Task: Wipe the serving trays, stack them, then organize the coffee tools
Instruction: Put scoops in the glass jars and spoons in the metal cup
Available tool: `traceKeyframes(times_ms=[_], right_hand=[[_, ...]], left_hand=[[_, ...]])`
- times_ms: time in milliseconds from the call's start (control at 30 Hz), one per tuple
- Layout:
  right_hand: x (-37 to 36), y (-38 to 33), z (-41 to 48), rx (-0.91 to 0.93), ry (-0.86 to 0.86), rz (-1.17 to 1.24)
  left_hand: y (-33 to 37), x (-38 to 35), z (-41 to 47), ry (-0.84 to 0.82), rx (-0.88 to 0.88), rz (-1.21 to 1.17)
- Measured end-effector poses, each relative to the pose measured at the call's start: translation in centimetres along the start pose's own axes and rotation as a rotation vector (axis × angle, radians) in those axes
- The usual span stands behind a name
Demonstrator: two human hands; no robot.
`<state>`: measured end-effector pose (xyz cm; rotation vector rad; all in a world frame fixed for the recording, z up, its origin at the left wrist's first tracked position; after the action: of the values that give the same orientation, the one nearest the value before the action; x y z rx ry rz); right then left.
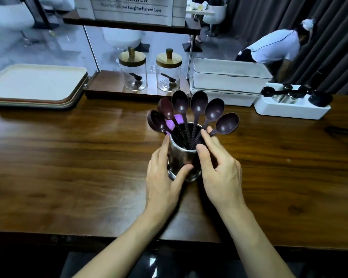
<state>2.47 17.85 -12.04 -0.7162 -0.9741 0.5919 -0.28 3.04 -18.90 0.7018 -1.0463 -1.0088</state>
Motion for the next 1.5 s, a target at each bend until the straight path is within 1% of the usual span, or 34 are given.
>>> traceKeyframes(times_ms=[233, 400, 567, 667, 833, 967, 1133, 1233, 1367, 1500], right_hand=[[0.2, 0.6, 0.7, 0.024, -0.057, 0.046], [0.2, 1.1, 1.8, 0.081, -0.127, 0.075], [0.3, 2.5, 2.2, 0.165, -0.158, 0.210], [-0.1, 3.4, 2.1, 0.181, -0.161, 0.301], [-0.4, 4.6, 1.5, 0.139, -0.159, 0.470], [-0.6, 5.1, 1.0, 0.002, -0.160, 0.597], [-1.8, 4.9, 1.2, -0.102, -0.266, 0.540], [-3.0, 3.9, 1.5, -0.130, -0.266, 0.501], [-5.9, 1.4, 2.5, -0.109, -0.265, 0.535], [-10.1, -2.2, 3.9, -0.070, -0.283, 0.578]], left_hand=[[-0.2, -0.2, 0.0, 0.025, 0.037, 0.016], [0.3, 0.1, -0.1, 0.060, 0.073, -0.006], [0.7, 0.4, -0.5, 0.085, 0.120, -0.084], [1.2, 0.8, -0.3, 0.079, 0.138, -0.109], [1.6, 1.4, 0.0, 0.081, 0.146, -0.113], [1.8, 1.5, 0.2, 0.059, 0.152, -0.109], [1.3, 2.0, 1.0, 0.012, 0.163, -0.139], [0.7, 2.8, 2.0, -0.005, 0.161, -0.158], [-0.9, 5.7, 3.8, -0.007, 0.155, -0.205], [-2.5, 10.4, 6.2, -0.003, 0.117, -0.182]])
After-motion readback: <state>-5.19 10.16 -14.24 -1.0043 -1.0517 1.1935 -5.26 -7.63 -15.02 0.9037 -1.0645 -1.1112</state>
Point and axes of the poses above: each hand's wrist, its own z-axis towards the middle knuckle, its own x-axis out of the back of the hand, y = z × x, the point moved 4 cm from there along z, towards the middle knuckle, and after that the axes turned 1 degree about z, right-handed, at the moved point
